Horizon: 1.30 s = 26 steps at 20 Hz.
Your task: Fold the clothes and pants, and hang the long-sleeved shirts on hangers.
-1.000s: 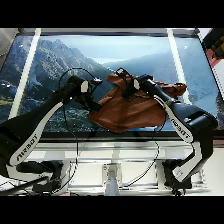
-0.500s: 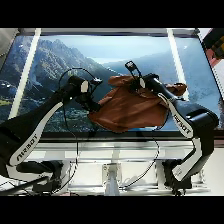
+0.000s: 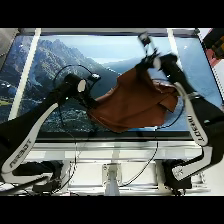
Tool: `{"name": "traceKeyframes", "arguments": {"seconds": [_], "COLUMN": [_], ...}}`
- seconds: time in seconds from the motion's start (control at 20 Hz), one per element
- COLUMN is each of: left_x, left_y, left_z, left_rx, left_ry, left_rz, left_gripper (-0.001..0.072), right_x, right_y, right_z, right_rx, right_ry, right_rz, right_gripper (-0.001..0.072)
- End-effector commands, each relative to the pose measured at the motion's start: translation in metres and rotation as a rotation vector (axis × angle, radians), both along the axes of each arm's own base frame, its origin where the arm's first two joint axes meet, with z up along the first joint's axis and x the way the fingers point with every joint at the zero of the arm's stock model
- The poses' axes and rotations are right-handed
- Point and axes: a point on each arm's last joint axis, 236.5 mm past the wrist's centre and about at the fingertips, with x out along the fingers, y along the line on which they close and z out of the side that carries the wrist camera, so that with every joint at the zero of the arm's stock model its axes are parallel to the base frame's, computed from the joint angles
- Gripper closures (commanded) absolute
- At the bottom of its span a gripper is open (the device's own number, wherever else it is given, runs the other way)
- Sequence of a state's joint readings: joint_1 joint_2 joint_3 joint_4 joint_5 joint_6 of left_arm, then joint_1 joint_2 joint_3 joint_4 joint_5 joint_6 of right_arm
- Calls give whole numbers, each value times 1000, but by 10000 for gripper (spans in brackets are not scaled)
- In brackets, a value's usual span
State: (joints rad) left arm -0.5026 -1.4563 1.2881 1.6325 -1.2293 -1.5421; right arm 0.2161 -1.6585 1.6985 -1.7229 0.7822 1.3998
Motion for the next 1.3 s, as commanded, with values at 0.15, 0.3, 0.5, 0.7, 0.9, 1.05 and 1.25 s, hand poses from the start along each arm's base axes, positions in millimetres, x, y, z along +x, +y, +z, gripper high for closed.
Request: {"name": "traceKeyframes", "arguments": {"seconds": [0.15,0.3,0.5,0.7,0.9,1.05,1.25], "left_x": [48,38,-33,-115,-177,-202,-153], "left_y": [69,96,112,129,149,159,167], "left_z": [173,304,470,542,568,574,502], "left_rx": [-37,-167,-379,-482,-523,-542,-426], "left_ry": [-583,-992,-1532,-1792,-1906,-1939,-1621], "left_rz": [127,146,95,62,71,81,190], "left_gripper": [696,696,696,696,696,697,697], "right_x": [-66,-125,-208,-295,-374,-417,-409], "right_y": [-111,-135,-125,-113,-89,-50,-34], "right_z": [187,267,352,395,394,396,379], "right_rx": [36,56,118,176,245,342,373], "right_ry": [-200,-350,-550,-656,-632,-626,-540], "right_rz": [-212,-259,-226,-184,-109,35,86], "right_gripper": [699,699,699,699,699,699,699]}}
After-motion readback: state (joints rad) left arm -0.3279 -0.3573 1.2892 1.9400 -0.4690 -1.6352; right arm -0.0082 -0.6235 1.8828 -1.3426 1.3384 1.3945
